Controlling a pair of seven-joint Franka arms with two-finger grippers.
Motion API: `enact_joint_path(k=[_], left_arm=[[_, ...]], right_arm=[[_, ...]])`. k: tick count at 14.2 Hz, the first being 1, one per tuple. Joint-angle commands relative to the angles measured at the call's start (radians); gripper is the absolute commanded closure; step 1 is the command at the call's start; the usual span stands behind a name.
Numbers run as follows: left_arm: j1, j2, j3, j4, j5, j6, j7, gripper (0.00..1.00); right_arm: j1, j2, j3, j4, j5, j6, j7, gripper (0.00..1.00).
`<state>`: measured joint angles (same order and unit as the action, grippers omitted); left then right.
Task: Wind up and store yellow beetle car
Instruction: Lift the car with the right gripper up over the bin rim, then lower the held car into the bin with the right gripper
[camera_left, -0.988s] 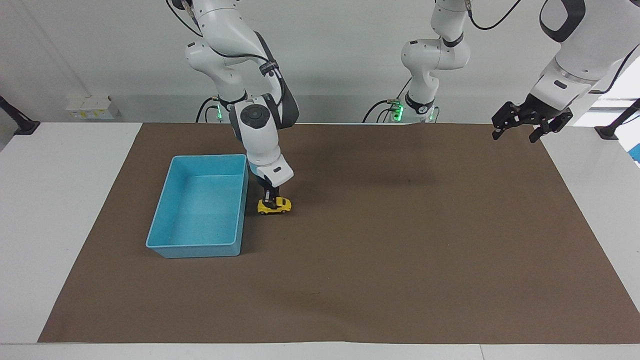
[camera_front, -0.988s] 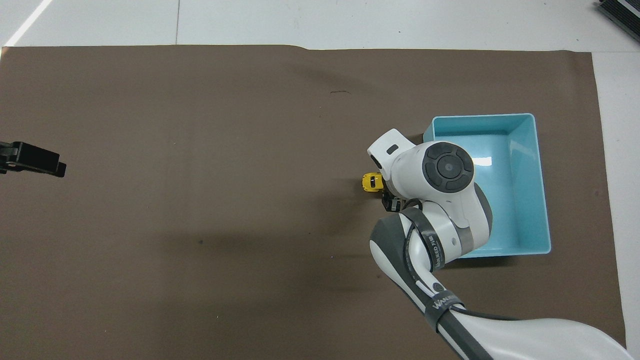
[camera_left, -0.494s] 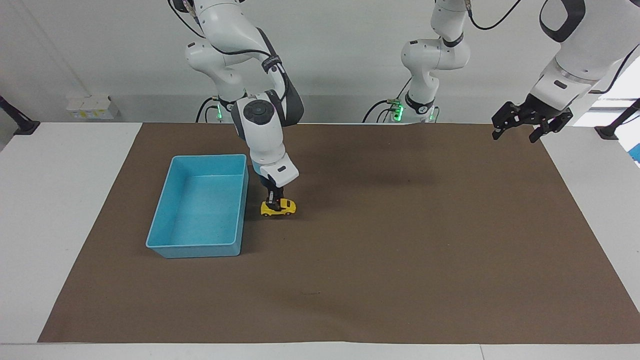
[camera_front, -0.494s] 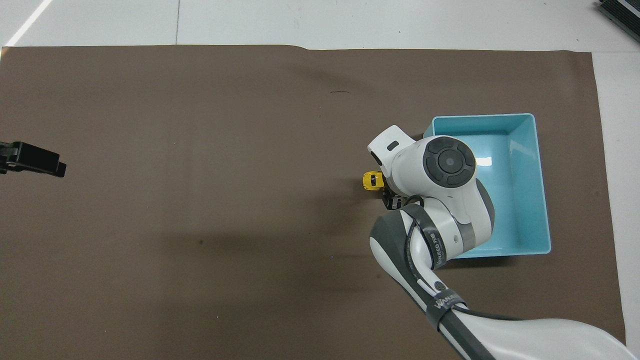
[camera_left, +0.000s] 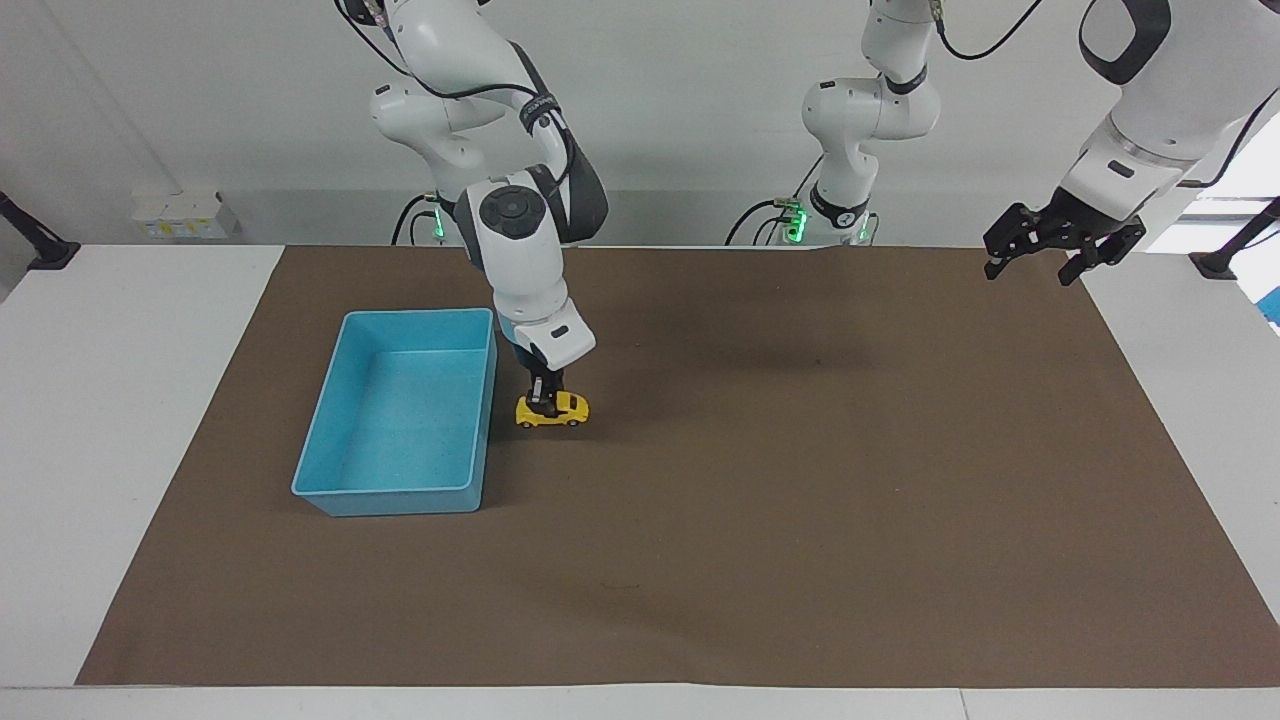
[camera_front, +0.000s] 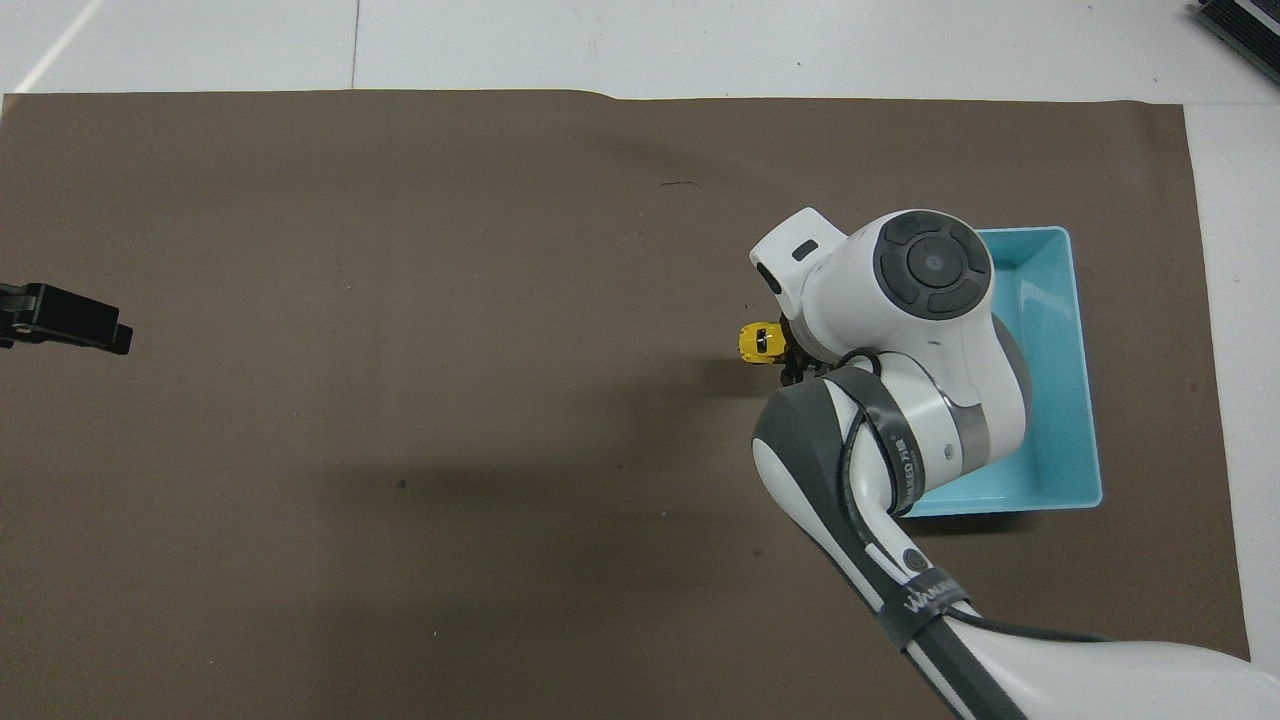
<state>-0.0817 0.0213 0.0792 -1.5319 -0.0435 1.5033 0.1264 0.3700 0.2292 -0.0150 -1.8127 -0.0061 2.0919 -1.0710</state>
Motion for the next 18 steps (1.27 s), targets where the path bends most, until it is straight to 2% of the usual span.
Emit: enact_joint_path(k=[1,9,11,14,18], left_arm=[[0.016,-0.006,-0.012,0.006,0.016,-0.015,-0.007,0.00],[0.016,-0.006,-0.012,0.006,0.016,-0.015,-0.007,0.00],[0.016,-0.006,-0.012,0.006,0.016,-0.015,-0.007,0.00],[0.016,-0.006,-0.012,0.006,0.016,-0.015,-0.007,0.00],[0.016,-0.006,-0.012,0.006,0.016,-0.015,-0.007,0.00]], right_arm=[[-0.051,-0.042,0.004,0.010,0.001,-0.071,-0.065,1.00],[-0.225,-0.088,0.003,-0.011,0.020,-0.176,-0.366,1.00],[-0.298,-0.091,0.004,-0.027,0.053,-0.167,-0.456,1.00],[-0.322,-0.097,0.000,-0.046,0.071,-0.159,-0.506,1.00],[-0.328,-0.153,-0.002,-0.174,0.069,-0.069,-0.509,1.00]])
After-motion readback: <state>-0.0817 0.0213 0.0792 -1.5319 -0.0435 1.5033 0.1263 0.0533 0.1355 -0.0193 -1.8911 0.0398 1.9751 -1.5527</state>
